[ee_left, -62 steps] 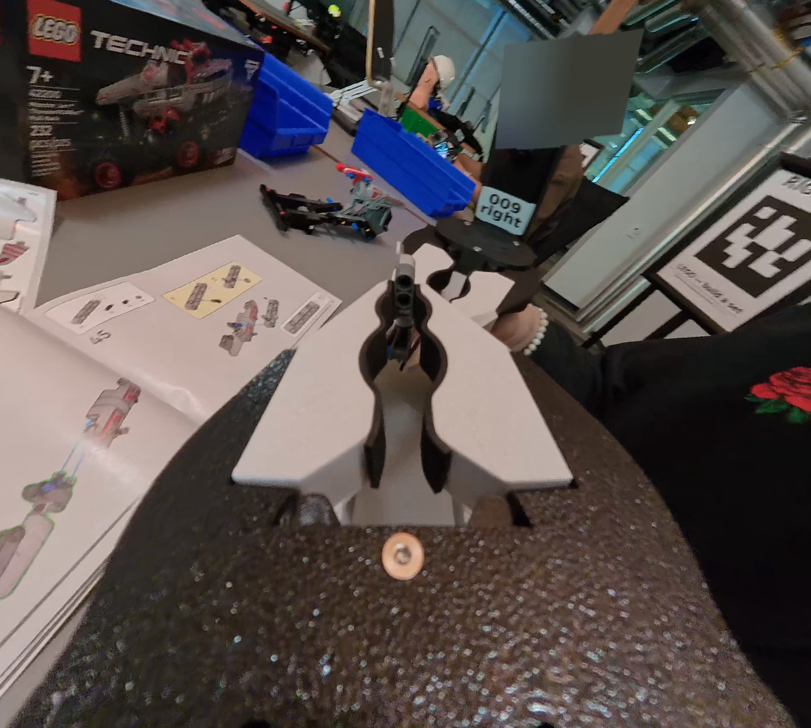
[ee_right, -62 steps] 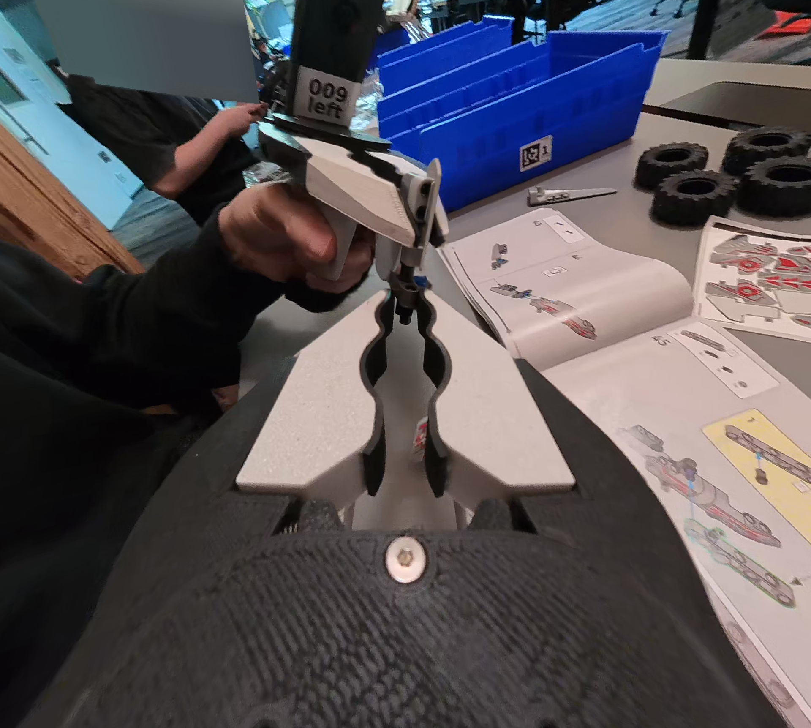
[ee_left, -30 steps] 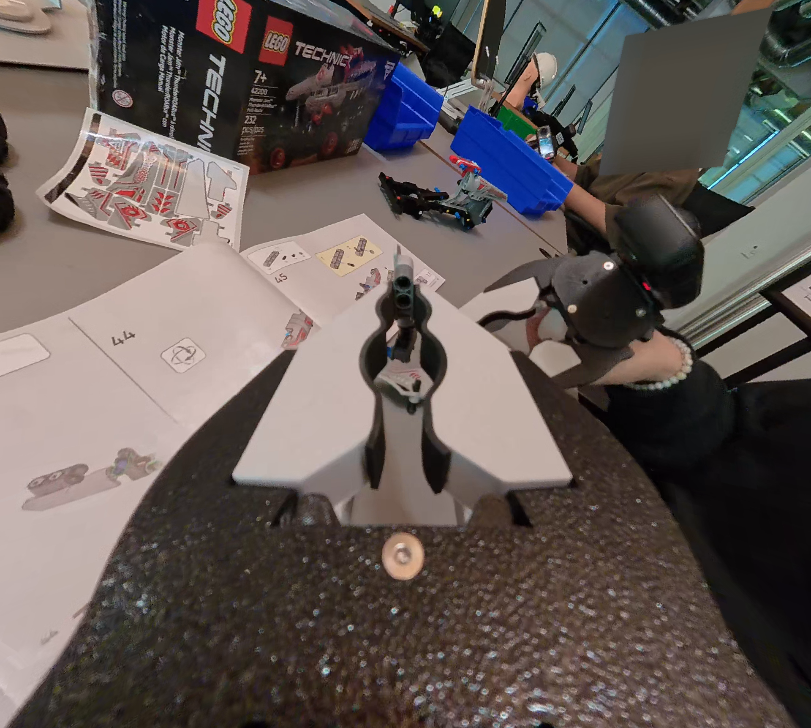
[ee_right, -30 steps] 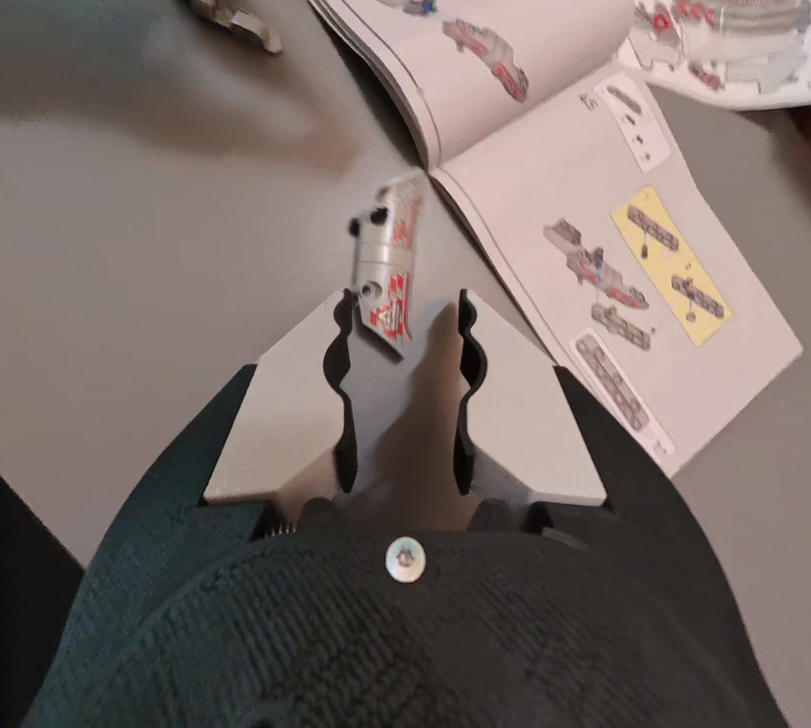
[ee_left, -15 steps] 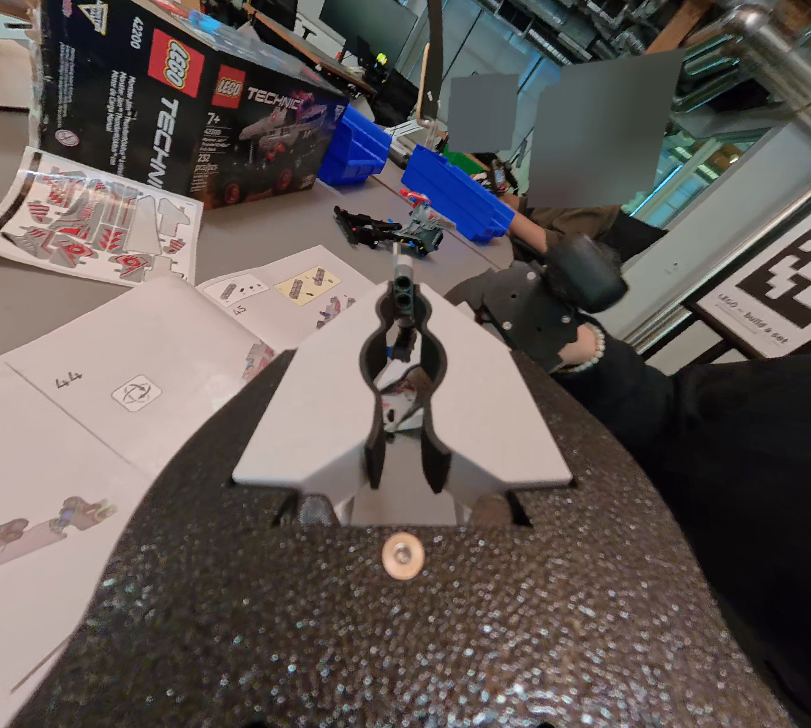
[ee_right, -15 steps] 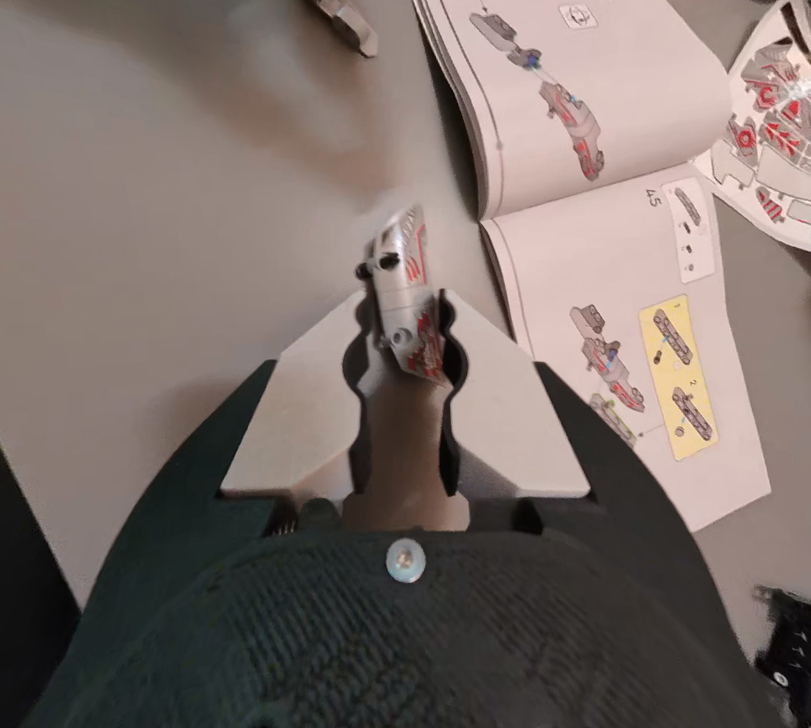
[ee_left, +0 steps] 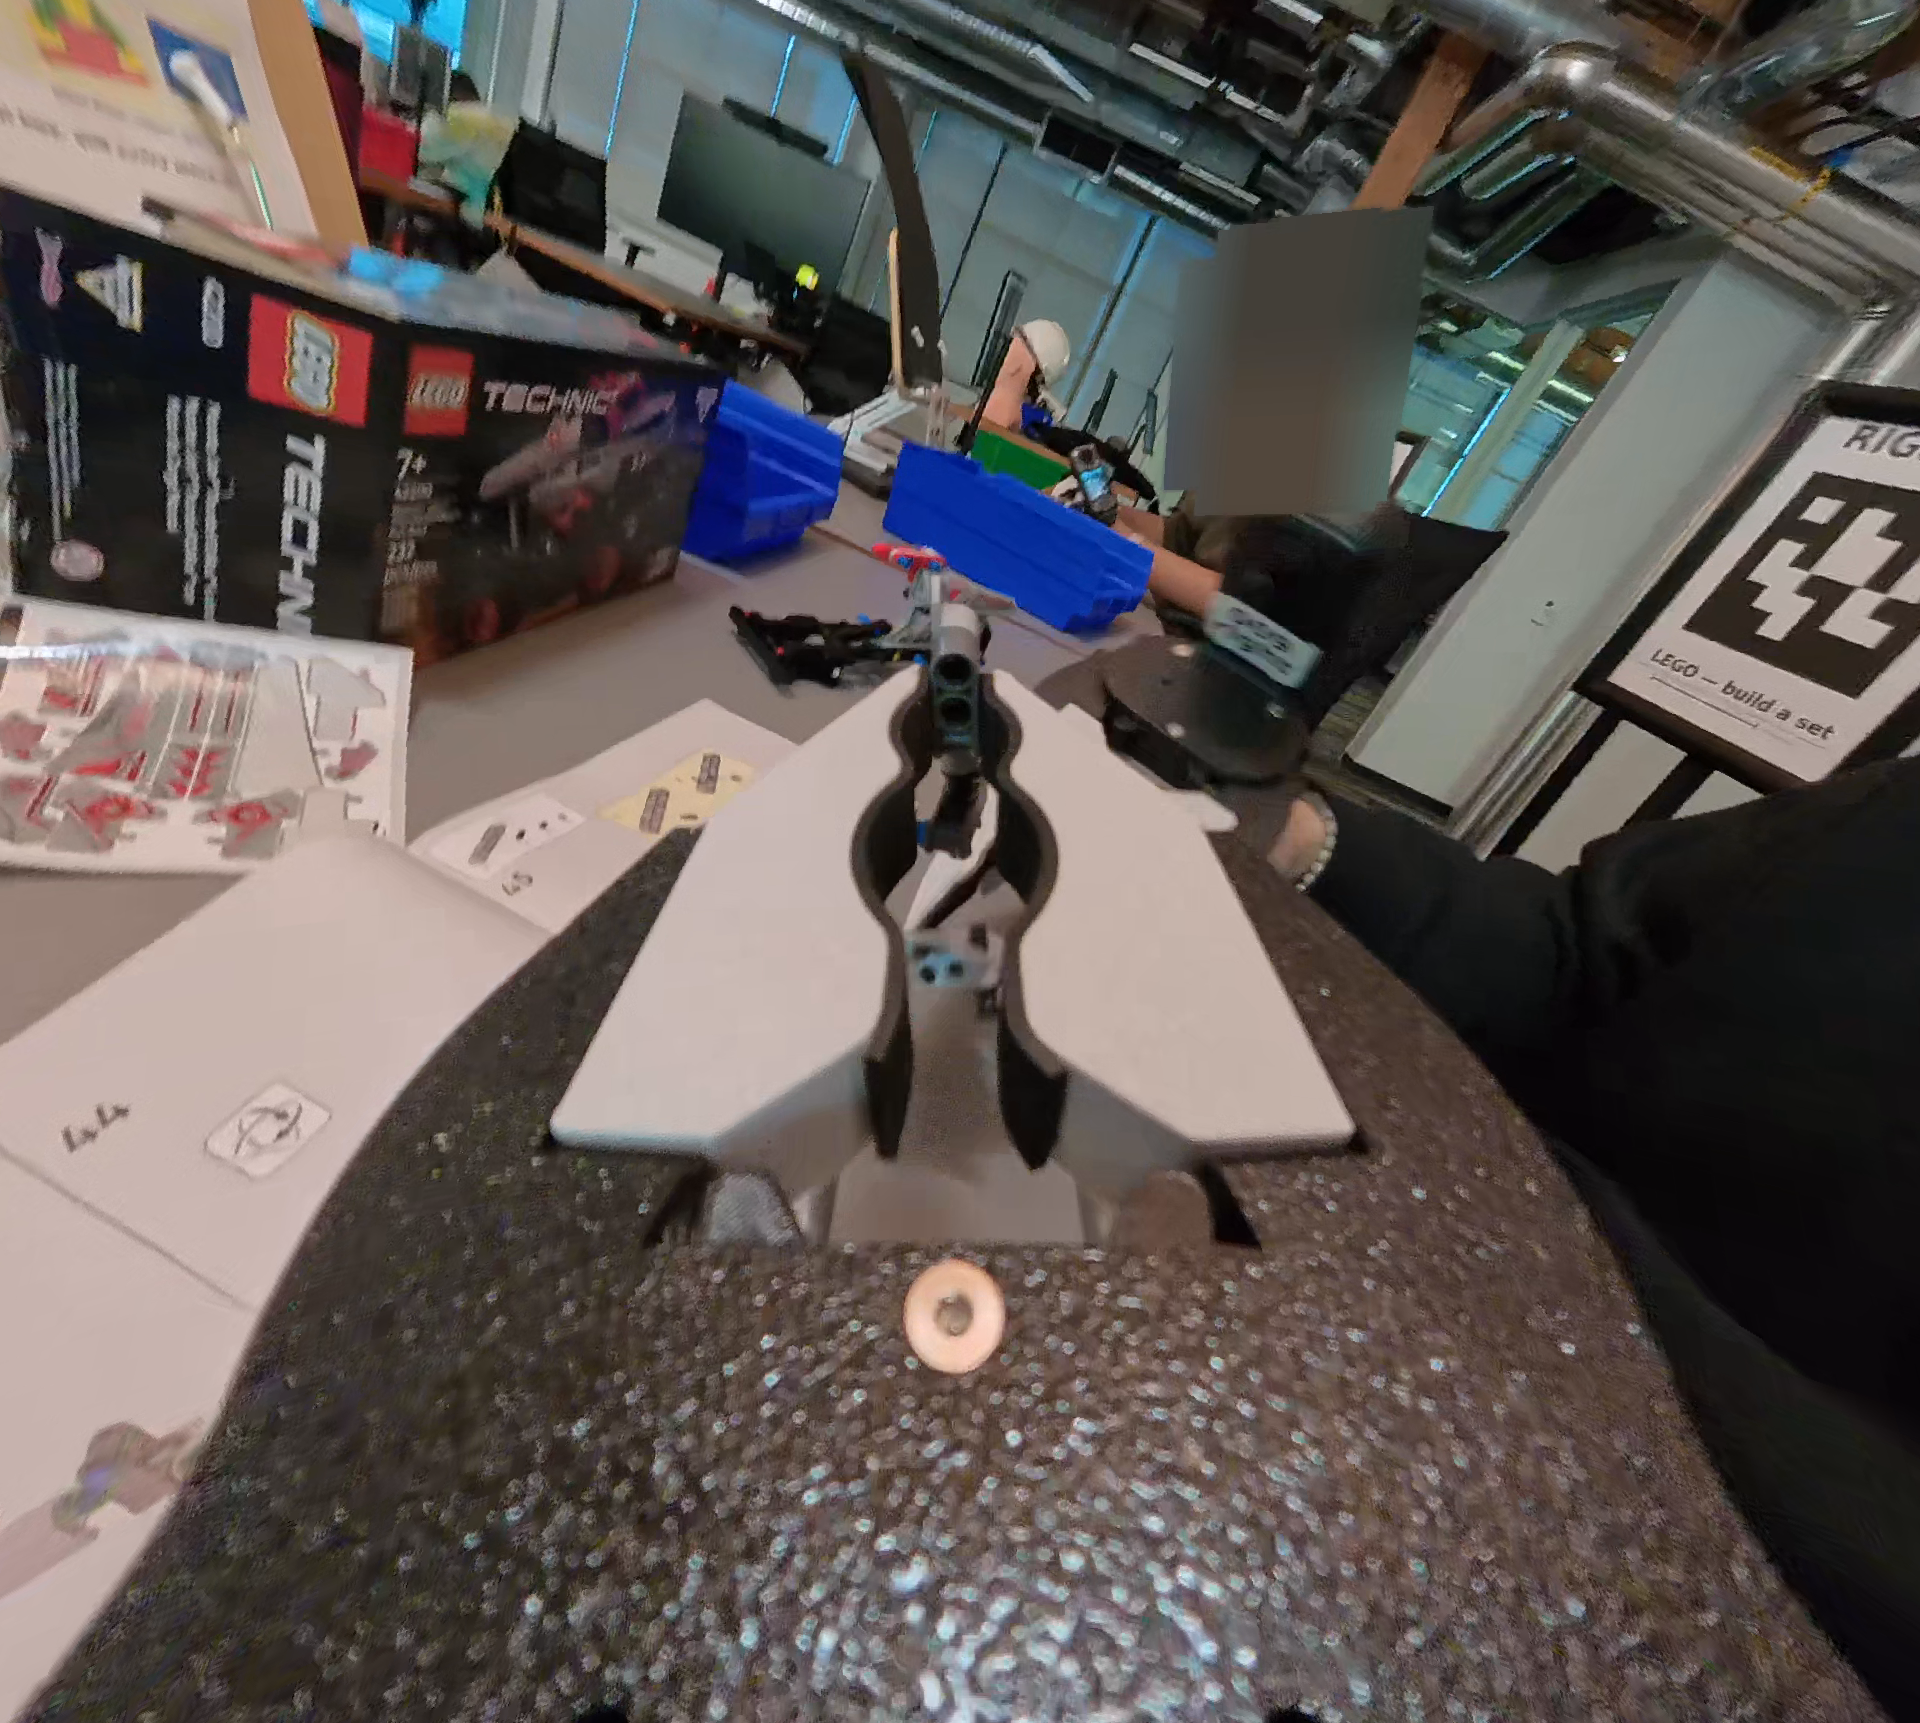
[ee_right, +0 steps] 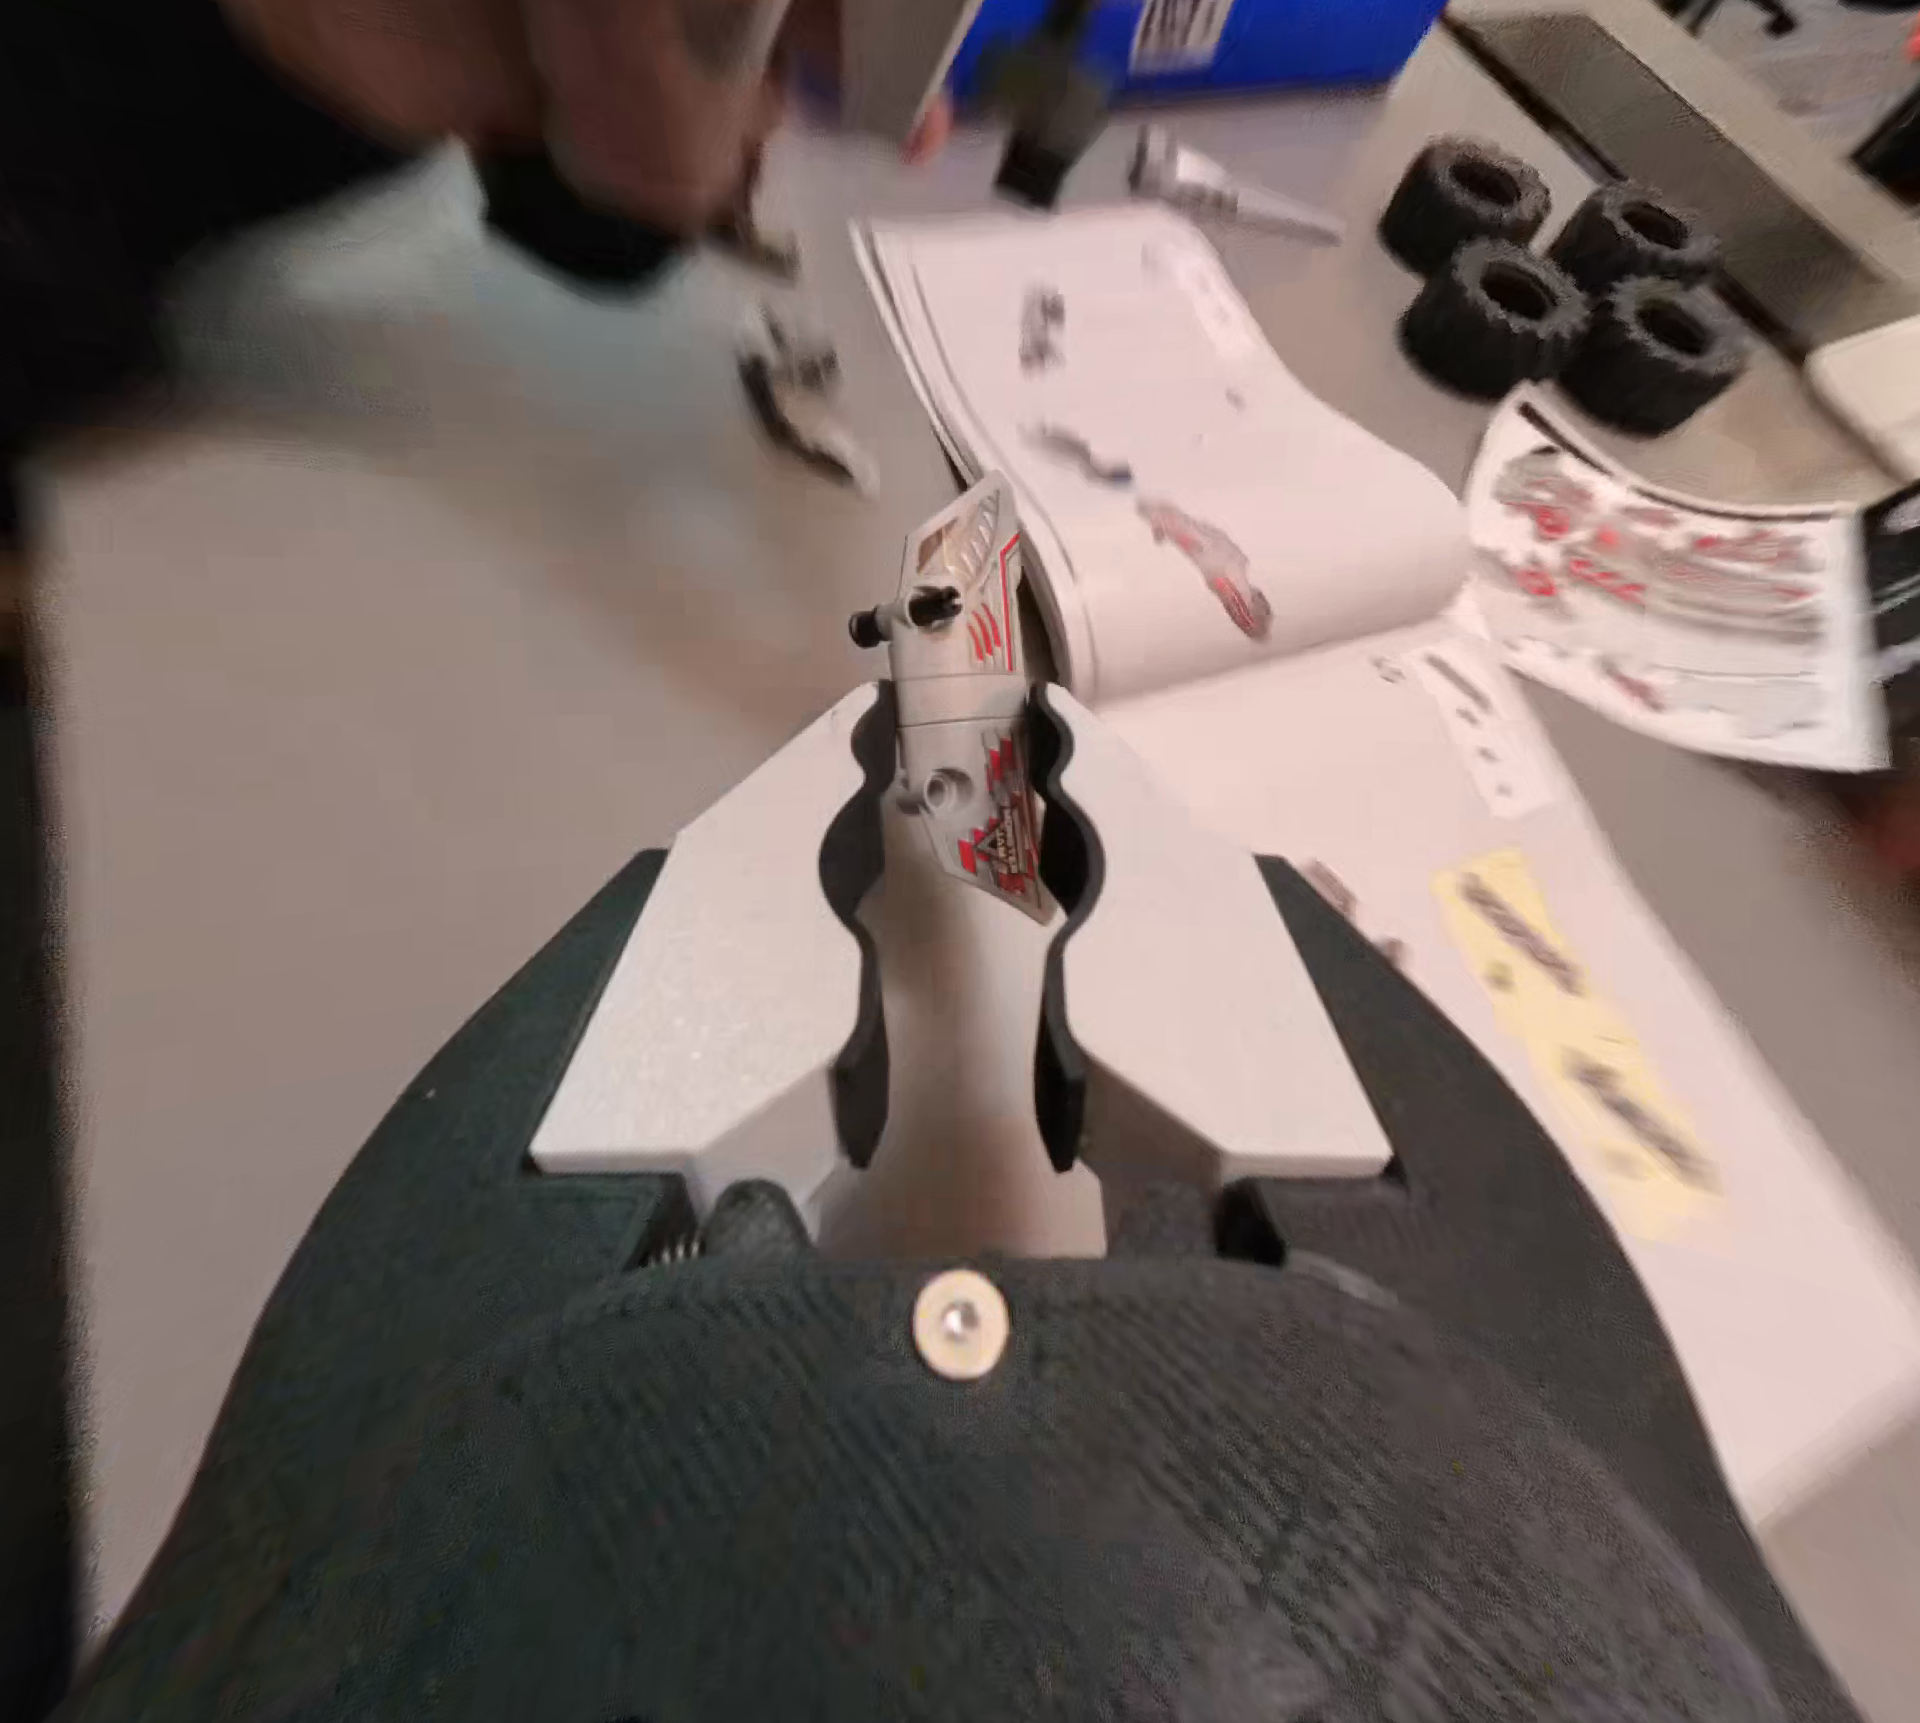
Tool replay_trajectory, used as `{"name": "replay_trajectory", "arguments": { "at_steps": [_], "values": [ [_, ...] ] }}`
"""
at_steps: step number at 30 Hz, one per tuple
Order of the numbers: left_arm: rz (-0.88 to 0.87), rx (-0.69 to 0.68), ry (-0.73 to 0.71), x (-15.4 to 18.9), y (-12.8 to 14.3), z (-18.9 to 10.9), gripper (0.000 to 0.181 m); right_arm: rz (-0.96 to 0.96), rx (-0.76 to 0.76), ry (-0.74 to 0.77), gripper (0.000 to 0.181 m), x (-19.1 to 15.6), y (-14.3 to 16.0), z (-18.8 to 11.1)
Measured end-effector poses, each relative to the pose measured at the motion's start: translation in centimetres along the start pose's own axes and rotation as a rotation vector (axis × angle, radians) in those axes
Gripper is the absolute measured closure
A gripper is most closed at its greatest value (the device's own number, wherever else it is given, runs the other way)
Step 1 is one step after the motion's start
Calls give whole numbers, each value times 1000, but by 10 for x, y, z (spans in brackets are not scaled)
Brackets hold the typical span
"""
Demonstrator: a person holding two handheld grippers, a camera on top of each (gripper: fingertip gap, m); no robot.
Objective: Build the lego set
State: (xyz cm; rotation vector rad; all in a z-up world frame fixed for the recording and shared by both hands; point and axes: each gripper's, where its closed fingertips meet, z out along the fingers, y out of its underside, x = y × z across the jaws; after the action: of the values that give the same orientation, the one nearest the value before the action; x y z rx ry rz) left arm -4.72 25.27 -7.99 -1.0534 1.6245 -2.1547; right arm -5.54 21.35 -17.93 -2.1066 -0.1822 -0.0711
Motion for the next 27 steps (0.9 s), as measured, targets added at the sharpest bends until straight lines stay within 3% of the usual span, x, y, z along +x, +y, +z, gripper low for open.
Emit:
{"name": "replay_trajectory", "arguments": {
  "at_steps": [1, 4, 7, 14, 16, 18, 19, 23, 27],
  "values": [
    [2, 14, 21, 3, -2, -1, 176, 144, 115, -68, 158, -1, -14, -7],
    [-36, 44, 103, 14, -7, -2, 176, 521, 412, -353, 158, -1, -44, -32],
    [-55, 57, 195, 30, -7, 5, 176, 728, 648, -563, 158, 0, -59, -52],
    [-120, 85, 325, 52, -7, 15, 176, 829, 781, -741, 158, -7, -65, -57],
    [-165, -98, 257, 39, 21, 18, 176, 828, 783, -689, 158, 2, -61, -56],
    [-232, -411, 128, 18, 75, 13, 176, 822, 797, -649, 158, 13, -57, -62],
    [-249, -499, 68, 8, 93, 10, 176, 822, 802, -642, 158, 17, -54, -65],
    [-355, -615, 22, 1, 120, 8, 176, 837, 855, -673, 158, 21, -52, -76],
    [-342, -661, -117, -23, 136, 6, 174, 809, 793, -715, 158, 8, -52, -72]
  ]
}}
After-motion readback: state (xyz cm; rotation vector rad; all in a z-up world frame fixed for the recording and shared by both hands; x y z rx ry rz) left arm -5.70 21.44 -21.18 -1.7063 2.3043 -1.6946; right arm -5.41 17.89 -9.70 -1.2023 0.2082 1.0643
